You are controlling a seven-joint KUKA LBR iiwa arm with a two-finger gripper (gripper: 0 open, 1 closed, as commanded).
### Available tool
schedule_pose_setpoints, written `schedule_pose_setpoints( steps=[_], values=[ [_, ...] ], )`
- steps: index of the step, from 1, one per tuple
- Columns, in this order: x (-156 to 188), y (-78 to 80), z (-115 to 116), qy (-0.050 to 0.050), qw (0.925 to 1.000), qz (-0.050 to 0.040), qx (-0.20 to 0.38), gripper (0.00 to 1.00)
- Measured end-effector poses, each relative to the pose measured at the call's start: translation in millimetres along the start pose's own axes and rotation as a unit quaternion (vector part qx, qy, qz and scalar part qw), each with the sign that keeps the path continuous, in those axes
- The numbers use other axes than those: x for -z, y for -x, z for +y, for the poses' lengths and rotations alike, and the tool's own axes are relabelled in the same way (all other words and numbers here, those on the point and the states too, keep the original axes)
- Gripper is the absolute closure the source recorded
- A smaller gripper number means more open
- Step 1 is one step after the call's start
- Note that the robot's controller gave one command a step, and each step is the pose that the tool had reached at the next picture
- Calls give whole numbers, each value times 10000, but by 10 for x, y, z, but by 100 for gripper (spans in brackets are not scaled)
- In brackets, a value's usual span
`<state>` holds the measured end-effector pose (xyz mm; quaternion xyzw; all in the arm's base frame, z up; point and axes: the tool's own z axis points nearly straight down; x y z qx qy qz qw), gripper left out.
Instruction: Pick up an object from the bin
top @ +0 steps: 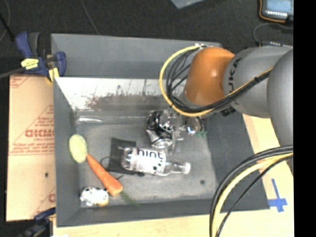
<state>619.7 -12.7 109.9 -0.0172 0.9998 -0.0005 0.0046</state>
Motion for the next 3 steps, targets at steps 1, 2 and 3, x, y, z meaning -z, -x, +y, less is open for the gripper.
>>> schedule_pose_setpoints(
  steps=[1, 2, 3],
  values=[
    [-194, 90, 161, -13, 9979, -35, 643, 100],
    [-195, 90, 161, -13, 9979, -34, 645, 100],
    [174, 49, 164, -11, 9980, 1, 625, 100]
  ],
)
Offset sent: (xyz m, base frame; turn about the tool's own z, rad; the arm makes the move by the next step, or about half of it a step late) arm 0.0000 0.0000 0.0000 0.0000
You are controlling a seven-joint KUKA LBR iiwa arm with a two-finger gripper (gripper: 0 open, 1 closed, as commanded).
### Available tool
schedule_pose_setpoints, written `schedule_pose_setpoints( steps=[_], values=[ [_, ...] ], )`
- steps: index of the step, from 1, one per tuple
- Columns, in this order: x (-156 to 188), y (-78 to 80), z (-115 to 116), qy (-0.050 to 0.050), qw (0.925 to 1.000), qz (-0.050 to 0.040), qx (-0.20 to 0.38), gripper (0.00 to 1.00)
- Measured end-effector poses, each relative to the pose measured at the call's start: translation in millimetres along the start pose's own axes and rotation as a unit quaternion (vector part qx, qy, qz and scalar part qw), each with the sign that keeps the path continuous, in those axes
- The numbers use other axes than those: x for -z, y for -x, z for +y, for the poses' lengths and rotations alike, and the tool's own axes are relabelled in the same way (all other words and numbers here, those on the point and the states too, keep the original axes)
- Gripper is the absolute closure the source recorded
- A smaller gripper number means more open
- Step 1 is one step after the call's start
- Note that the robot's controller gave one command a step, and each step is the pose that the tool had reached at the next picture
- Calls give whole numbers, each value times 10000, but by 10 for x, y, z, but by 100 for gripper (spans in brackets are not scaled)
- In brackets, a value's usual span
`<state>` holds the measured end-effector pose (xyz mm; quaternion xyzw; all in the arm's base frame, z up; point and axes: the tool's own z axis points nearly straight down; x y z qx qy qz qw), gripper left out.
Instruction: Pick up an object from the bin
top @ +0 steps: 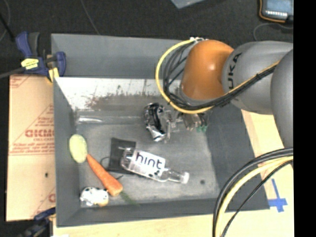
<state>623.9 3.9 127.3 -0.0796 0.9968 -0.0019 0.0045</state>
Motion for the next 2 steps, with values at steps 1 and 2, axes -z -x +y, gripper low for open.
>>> schedule_pose_setpoints(
  steps=[1, 2],
  values=[
    [361, 47, -62, -17, 10000, -83, 25, 100],
    [298, 21, -73, -9, 10000, -36, 26, 100]
  ],
)
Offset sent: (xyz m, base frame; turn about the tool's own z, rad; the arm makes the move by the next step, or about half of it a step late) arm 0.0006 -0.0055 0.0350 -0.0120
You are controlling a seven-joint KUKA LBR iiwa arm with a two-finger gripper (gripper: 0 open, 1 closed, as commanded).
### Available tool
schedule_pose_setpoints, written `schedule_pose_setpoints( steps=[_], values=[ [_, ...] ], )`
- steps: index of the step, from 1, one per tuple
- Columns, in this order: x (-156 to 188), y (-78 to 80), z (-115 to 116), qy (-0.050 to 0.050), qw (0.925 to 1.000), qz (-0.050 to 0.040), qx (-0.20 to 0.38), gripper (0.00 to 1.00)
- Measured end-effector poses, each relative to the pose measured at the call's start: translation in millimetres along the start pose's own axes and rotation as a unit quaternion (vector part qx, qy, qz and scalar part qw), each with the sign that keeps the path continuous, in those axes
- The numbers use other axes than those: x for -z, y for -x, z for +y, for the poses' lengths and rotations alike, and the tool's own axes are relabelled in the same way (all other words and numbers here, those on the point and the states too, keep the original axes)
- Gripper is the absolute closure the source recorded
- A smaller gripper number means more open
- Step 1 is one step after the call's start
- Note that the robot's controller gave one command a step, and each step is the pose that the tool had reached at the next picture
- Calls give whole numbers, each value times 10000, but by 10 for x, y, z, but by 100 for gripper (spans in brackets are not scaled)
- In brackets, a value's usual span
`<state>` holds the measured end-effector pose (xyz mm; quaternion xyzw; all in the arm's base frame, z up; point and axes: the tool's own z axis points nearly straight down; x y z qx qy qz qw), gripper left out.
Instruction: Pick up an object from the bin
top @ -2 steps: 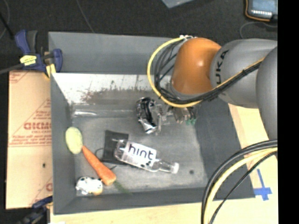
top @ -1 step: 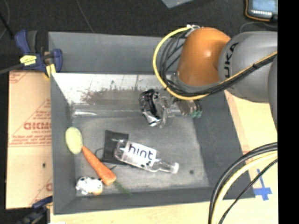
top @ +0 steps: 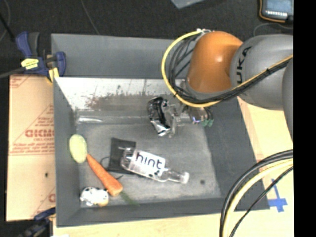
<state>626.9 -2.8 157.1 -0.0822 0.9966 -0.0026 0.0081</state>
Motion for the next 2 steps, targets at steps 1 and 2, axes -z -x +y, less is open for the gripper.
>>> schedule_pose_setpoints(
  steps=[1, 2],
  values=[
    [281, 9, 17, -8, 10000, -37, 22, 100],
    [841, 15, -21, -5, 10000, -10, 68, 100]
  ],
)
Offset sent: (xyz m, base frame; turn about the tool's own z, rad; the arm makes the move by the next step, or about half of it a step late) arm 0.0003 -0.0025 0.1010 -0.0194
